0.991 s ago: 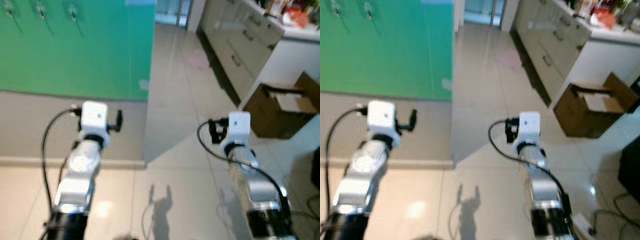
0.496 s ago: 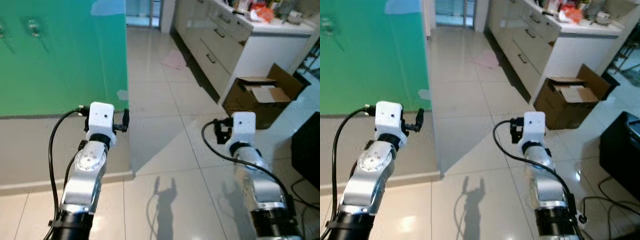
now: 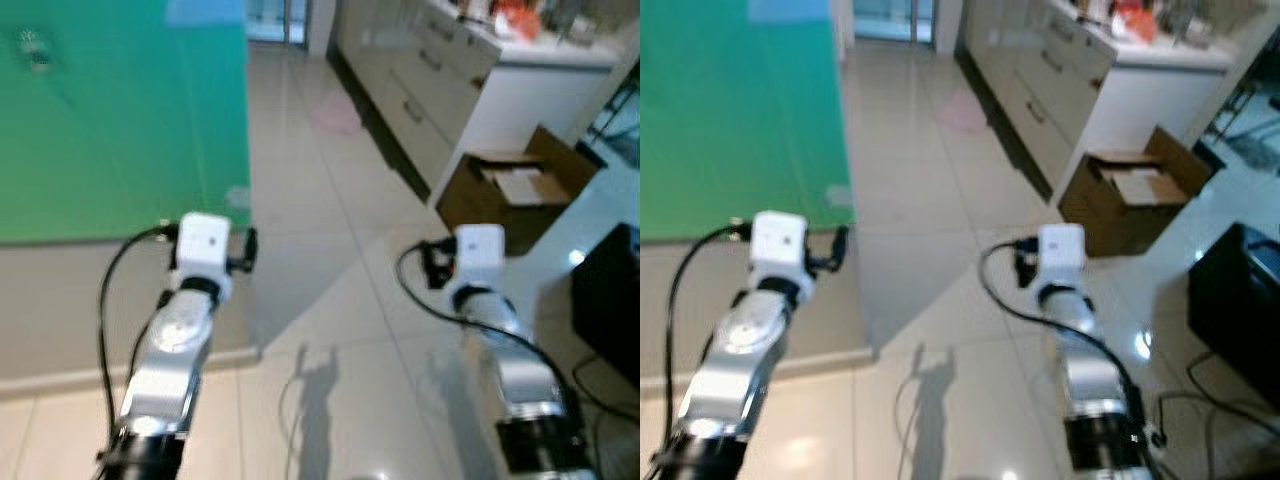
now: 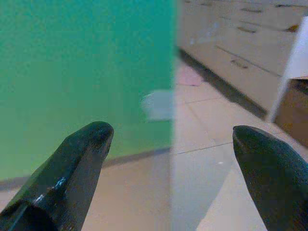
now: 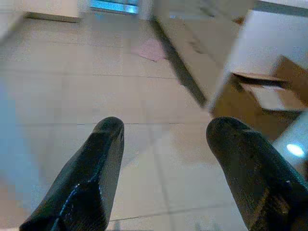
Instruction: Hang keys on a hook
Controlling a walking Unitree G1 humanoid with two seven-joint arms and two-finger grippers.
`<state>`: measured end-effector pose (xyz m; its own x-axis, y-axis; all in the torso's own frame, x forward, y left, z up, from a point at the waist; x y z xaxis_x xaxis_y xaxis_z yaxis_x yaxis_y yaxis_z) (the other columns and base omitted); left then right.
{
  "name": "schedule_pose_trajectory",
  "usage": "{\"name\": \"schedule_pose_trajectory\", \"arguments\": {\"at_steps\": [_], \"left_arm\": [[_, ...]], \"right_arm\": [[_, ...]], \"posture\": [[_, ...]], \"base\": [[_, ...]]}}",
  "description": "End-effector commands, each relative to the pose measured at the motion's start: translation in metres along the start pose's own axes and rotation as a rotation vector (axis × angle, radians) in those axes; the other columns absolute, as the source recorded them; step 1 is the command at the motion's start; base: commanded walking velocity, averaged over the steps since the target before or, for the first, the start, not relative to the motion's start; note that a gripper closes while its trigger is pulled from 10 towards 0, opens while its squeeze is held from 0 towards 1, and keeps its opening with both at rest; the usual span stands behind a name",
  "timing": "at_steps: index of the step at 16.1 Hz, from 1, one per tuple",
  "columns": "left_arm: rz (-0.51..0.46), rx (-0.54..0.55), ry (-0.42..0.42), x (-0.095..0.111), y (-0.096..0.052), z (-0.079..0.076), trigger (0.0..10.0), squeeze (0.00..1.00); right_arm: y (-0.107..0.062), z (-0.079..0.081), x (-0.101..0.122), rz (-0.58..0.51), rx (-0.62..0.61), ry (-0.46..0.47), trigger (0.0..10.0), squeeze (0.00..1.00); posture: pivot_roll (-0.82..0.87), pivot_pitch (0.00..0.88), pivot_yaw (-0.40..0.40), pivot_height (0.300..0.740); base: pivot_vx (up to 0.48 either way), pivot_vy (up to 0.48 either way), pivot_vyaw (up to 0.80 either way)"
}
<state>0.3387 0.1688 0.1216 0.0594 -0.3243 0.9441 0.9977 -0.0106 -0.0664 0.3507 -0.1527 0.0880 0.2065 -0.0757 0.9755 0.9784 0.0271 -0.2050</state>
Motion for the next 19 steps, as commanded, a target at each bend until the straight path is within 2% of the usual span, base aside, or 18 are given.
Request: {"name": "schedule_pose_trajectory", "arguments": {"at_steps": [1,15,19], "left_arm": [[-0.012,0.004,-0.005,0.003,0.000,0.002,10.0,0.00],[0.006,0.016,0.035,-0.001,-0.001,0.015,10.0,0.00],[-0.003,-0.007,0.061,0.004,0.004,0.017,10.0,0.00]], "right_arm": [[0.001,-0.003,0.004,-0.011,-0.006,-0.006,10.0,0.00],[0.006,0.007,0.001,-0.008,0.007,0.020,10.0,0.00],[0.006,0.002,0.002,-0.027,-0.032,0.058,10.0,0.00]], "posture": [[-0.07,0.000,-0.116,0.740],[-0.05,0.000,-0.098,0.740],[-0.05,0.000,-0.042,0.740]], "base": [[0.000,0.371,0.00],[0.000,0.472,0.00],[0.000,0.480,0.00]]}}
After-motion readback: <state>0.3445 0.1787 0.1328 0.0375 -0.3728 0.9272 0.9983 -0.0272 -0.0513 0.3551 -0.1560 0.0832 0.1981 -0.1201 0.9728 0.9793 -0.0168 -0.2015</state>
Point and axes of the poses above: a point about 5 cm out from each wrist's last joint towards the gripper, its own y axis pointing out of the wrist towards the gripper, its own x axis along the axis of the wrist's last joint, z = x × y, the point moved 5 cm from there along y, pointing out of the wrist towards the gripper, and after that the axes turned 8 degrees about y, right-handed, at the moved point
